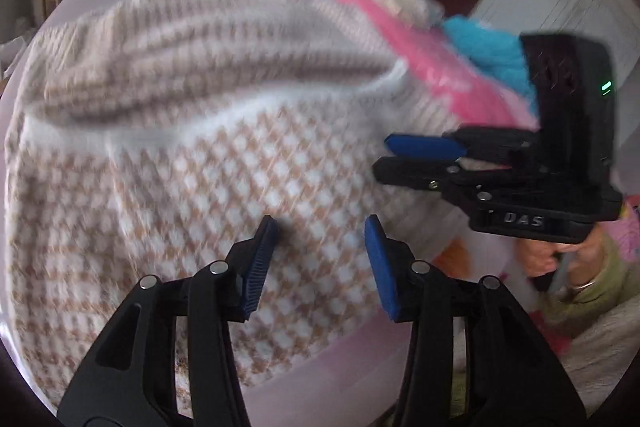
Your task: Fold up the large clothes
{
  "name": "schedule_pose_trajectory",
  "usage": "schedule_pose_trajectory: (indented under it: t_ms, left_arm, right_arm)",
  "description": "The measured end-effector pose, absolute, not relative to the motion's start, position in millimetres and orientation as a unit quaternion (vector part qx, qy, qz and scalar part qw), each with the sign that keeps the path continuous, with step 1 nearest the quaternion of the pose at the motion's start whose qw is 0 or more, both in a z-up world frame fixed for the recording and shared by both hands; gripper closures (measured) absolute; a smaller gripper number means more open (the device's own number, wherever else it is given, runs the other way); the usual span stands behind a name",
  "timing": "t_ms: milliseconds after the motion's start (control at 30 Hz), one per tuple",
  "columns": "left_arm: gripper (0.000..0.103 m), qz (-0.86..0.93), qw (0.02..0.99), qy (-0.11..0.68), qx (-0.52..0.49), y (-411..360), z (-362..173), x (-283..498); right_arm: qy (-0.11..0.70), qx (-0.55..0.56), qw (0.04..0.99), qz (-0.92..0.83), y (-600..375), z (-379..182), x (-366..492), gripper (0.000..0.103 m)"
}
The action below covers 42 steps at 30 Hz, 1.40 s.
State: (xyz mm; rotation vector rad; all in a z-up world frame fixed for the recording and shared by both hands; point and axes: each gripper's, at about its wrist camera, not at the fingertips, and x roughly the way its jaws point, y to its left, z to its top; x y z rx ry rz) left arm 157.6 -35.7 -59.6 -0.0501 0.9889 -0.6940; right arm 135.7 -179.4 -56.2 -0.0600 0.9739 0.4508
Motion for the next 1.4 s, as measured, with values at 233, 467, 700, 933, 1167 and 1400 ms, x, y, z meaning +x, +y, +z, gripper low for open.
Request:
schedule_pose_trajectory:
  t_ms: [233,467,700,933,1167,1400]
  left_arm:
    - [0.062,-0.329,0.817,0.470,-0.047,-12,-62,148]
    - [0.063,-0.232,0.874,0.421,-0.067,46,-35,167]
    - [0.063,-0.090,0.899,0.426,-0.039,90,-44,199]
    - [0.078,-0.089,0.890,0.447,-0.023,91,-63,213]
    - [0.093,-0.082,0.900,0.428,0.029,75,-61,212]
    - [0.095,-0.073,0.927,0.368,0.015,81,-21,209]
  right_arm:
    - [0.502,0.016,0.837,0.218,-193,-64,136,0.074]
    - [0.457,0.045,0.876,0.150,-246,-34,149,0.068]
    - [0.448,0.059,0.891,0.045,-300,-43,182,0.065]
    - [0.451,0.006,0.891,0.047,-286,-54,196,0.073]
    - [0.457,-0.054,0.887,0.042,-272,-60,194,0.086]
    - [0.396,-0.048,0.917,0.025,-274,-24,179,0.096]
